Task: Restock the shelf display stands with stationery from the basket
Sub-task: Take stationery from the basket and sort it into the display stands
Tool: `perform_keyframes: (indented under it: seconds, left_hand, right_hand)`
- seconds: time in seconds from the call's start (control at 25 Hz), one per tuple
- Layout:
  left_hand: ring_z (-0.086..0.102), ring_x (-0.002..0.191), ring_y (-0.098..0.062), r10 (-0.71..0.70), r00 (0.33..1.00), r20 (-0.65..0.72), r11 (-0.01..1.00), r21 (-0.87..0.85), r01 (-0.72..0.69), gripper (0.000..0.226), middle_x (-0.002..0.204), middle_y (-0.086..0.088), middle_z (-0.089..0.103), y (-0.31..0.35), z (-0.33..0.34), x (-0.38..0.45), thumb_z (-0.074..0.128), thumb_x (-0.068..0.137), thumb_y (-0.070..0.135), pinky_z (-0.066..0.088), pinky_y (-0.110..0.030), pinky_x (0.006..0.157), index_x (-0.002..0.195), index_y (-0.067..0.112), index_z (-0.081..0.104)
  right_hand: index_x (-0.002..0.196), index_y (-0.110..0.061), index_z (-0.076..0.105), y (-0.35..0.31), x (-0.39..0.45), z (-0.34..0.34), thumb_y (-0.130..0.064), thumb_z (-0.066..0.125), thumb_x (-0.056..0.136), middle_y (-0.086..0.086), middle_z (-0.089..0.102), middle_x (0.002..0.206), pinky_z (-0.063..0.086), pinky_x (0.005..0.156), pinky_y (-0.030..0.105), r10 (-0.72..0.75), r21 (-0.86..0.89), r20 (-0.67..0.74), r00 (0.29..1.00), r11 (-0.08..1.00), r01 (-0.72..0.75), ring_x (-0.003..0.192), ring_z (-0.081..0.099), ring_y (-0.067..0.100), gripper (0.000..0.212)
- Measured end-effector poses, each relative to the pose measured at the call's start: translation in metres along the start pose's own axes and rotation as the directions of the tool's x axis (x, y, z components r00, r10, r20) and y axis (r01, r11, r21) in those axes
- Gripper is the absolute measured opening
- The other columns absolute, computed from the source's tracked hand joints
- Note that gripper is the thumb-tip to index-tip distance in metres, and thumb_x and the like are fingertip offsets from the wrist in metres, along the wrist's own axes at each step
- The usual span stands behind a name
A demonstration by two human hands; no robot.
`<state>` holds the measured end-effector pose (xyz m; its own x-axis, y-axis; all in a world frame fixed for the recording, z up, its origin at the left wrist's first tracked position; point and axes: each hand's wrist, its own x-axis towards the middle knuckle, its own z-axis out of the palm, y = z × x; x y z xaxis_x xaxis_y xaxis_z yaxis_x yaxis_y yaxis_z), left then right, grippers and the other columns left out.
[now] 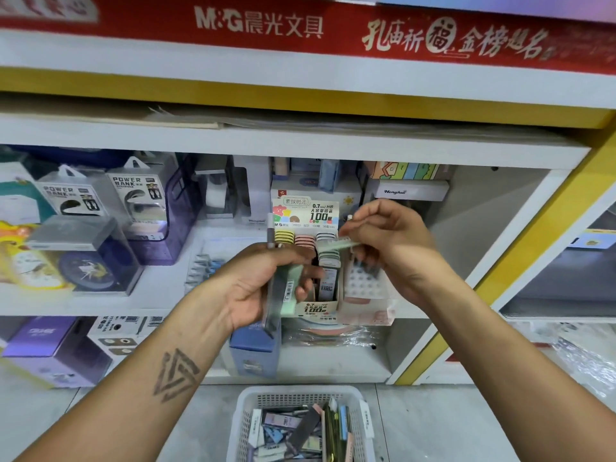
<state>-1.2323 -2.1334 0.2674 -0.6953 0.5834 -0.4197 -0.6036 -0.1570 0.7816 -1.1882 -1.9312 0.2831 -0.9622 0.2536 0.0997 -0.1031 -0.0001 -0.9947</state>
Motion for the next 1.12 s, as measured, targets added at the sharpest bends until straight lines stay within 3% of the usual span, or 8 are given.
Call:
perform_keyframes:
  seconds: [0.16,0.28,0.44,0.52,0.68,0.84,0.96,1.12]
  left_hand:
    - [0.071,0.070,-0.032,0.071,0.991,-0.110,0.992,-0.094,-0.081,0.043,0.099,-0.036,0.067,0.017,-0.025,-0.014,0.039,0.081,-0.018,0.059,-0.033,0.058,0.121,-0.011,0.054]
    - [0.072,0.082,-0.043,0.109,0.979,-0.174,0.975,-0.175,-0.140,0.040,0.098,-0.036,0.069,0.029,-0.043,-0.026,0.033,0.085,-0.021,0.060,-0.051,0.069,0.115,-0.003,0.051]
    - [0.071,0.095,-0.042,0.149,0.954,-0.259,0.976,-0.114,-0.183,0.033,0.109,-0.020,0.073,0.041,-0.073,-0.043,0.037,0.094,-0.013,0.053,-0.067,0.073,0.119,0.004,0.052]
    - [0.072,0.094,-0.040,0.161,0.943,-0.293,0.975,-0.099,-0.198,0.034,0.107,-0.018,0.073,0.045,-0.087,-0.051,0.038,0.095,-0.011,0.057,-0.060,0.070,0.122,0.004,0.052]
    - [0.072,0.086,-0.043,0.187,0.916,-0.354,0.954,-0.157,-0.255,0.042,0.106,-0.037,0.065,0.052,-0.105,-0.063,0.042,0.088,-0.021,0.059,-0.035,0.056,0.127,-0.006,0.046]
    - [0.070,0.085,-0.050,0.207,0.911,-0.358,0.945,-0.169,-0.281,0.051,0.125,-0.036,0.050,0.052,-0.112,-0.071,0.043,0.085,-0.024,0.060,-0.040,0.058,0.134,-0.007,0.037]
    - [0.069,0.088,-0.050,0.177,0.918,-0.356,0.961,-0.140,-0.239,0.038,0.108,-0.031,0.061,0.048,-0.115,-0.072,0.043,0.088,-0.023,0.060,-0.053,0.064,0.121,-0.006,0.047]
    - [0.071,0.085,-0.047,0.165,0.906,-0.391,0.968,-0.112,-0.224,0.021,0.071,-0.022,0.068,0.045,-0.116,-0.070,0.049,0.087,-0.022,0.060,-0.054,0.065,0.097,-0.004,0.053]
  right_hand:
    - [0.091,0.008,0.070,0.004,0.001,0.011,0.001,0.076,0.081,0.016,0.072,0.072,0.051,0.052,0.023,-0.045,-0.045,0.083,0.996,0.998,0.048,0.056,0.065,0.018,0.014]
    - [0.099,0.005,0.072,0.004,-0.001,0.025,0.001,0.077,0.078,0.018,0.076,0.089,0.061,0.078,0.031,-0.013,-0.057,0.210,0.978,0.998,0.025,0.084,0.075,0.030,0.022]
    - [0.096,-0.001,0.072,0.007,0.000,0.055,0.000,0.071,0.087,0.007,0.077,0.080,0.059,0.062,0.025,0.010,-0.231,0.214,0.977,0.972,0.041,0.070,0.074,0.024,0.009]
    - [0.091,-0.005,0.074,0.012,0.001,0.073,-0.002,0.074,0.086,0.004,0.076,0.079,0.059,0.065,0.025,-0.035,-0.349,0.189,0.981,0.932,0.100,0.069,0.072,0.017,0.006]
    - [0.094,-0.013,0.077,0.018,0.002,0.100,-0.008,0.079,0.083,0.000,0.072,0.085,0.056,0.075,0.023,-0.122,-0.528,0.184,0.975,0.825,0.203,0.073,0.065,0.012,0.012]
    - [0.087,-0.019,0.069,0.023,0.007,0.114,-0.002,0.075,0.085,0.006,0.069,0.080,0.060,0.069,0.035,-0.148,-0.536,0.186,0.971,0.813,0.227,0.069,0.068,0.027,0.018]
    - [0.097,-0.013,0.072,0.029,0.014,0.117,0.003,0.068,0.089,0.004,0.069,0.084,0.060,0.077,0.034,-0.249,-0.547,0.125,0.960,0.790,0.276,0.075,0.071,0.026,0.018]
    - [0.106,-0.012,0.069,0.041,0.019,0.126,-0.007,0.065,0.093,0.004,0.072,0.091,0.057,0.081,0.042,-0.300,-0.743,0.264,0.917,0.542,0.392,0.086,0.068,0.026,0.014]
